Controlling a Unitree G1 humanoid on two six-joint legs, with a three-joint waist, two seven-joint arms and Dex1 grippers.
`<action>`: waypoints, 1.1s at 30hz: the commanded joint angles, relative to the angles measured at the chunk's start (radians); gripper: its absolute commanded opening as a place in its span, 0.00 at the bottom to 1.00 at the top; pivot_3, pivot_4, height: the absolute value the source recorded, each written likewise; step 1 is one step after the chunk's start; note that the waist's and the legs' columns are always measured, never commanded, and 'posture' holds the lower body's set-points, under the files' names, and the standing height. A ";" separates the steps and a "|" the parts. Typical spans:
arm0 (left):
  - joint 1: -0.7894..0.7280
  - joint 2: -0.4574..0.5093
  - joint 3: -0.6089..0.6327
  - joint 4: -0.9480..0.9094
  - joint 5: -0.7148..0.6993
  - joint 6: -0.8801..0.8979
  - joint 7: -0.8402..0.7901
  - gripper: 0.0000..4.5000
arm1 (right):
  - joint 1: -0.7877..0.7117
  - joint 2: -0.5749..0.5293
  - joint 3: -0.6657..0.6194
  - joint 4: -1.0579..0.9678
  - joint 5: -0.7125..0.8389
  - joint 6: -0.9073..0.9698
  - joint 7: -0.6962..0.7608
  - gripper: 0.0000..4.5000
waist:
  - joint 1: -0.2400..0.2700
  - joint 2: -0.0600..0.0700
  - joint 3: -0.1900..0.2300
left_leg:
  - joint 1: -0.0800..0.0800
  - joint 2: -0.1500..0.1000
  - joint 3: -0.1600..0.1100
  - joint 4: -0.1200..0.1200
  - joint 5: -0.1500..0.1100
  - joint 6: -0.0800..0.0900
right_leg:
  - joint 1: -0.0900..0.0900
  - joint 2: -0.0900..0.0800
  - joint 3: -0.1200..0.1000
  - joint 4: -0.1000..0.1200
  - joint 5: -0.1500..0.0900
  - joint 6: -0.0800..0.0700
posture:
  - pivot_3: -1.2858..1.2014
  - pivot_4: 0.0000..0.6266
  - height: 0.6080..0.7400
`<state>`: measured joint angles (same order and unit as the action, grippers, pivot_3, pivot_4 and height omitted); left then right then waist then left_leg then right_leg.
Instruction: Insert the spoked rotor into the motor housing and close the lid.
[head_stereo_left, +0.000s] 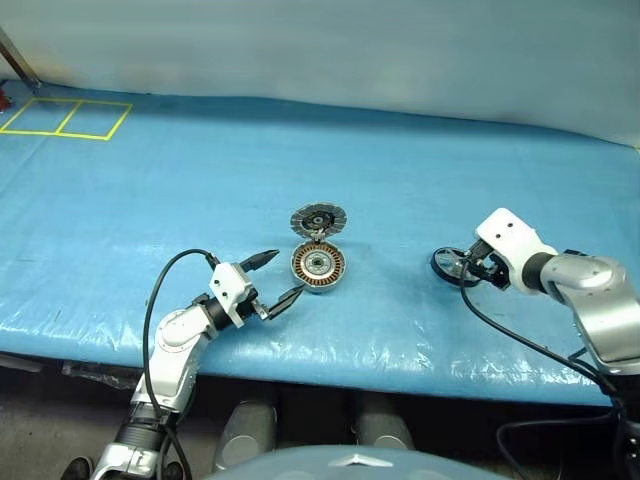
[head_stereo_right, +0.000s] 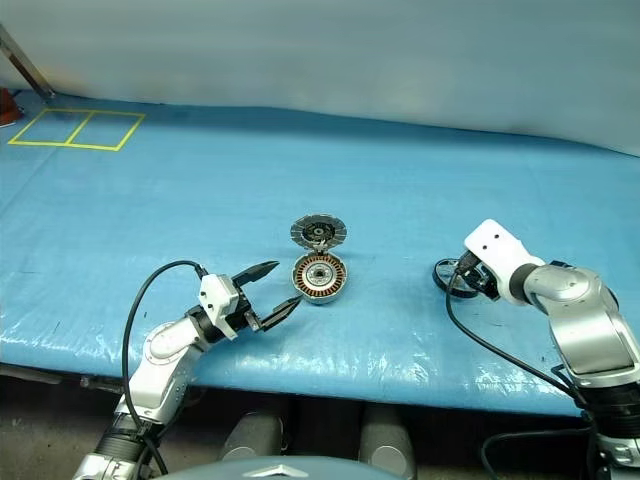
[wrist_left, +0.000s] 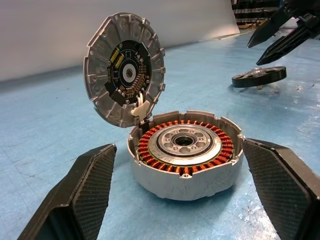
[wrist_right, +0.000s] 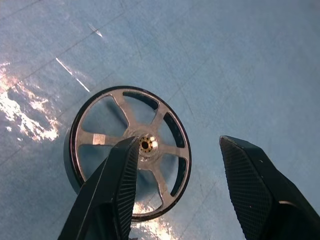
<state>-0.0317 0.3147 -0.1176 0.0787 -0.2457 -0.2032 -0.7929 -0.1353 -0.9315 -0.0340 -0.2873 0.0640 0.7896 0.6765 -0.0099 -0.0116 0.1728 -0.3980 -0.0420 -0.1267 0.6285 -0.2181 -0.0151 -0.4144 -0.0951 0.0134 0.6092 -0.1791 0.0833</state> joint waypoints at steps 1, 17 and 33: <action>0.003 -0.010 -0.001 -0.011 0.003 -0.020 0.005 0.98 | 0.001 -0.020 -0.043 -0.030 0.004 0.002 0.006 0.61 | -0.001 0.000 0.000 | 0.000 0.000 0.000 0.000 0.000 0.000 | 0.000 0.000 0.000 0.000 0.000 0.000 | 0.52 0.24 1.00; 0.008 -0.009 -0.007 0.001 0.022 -0.026 0.013 0.98 | 0.036 0.060 -0.012 -0.030 0.008 0.042 -0.029 0.61 | 0.000 0.000 0.000 | 0.002 0.000 0.000 0.001 0.000 0.000 | 0.002 0.000 0.000 0.000 0.000 0.000 | 0.52 0.24 1.00; 0.005 -0.005 -0.001 0.011 0.037 -0.031 0.012 0.98 | 0.076 0.109 -0.030 -0.061 0.031 0.072 -0.053 0.61 | -0.001 0.000 0.000 | 0.002 0.000 0.001 0.001 0.000 0.000 | 0.002 0.000 0.000 0.001 0.001 0.001 | 0.52 0.24 1.00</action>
<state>-0.0204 0.3086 -0.1260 0.1037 -0.2073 -0.2094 -0.7849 -0.0558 -0.8212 -0.0456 -0.3287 0.0906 0.8619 0.6325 -0.0106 -0.0112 0.1724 -0.3959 -0.0419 -0.1262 0.6300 -0.2180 -0.0151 -0.4124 -0.0950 0.0137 0.6099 -0.1785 0.0840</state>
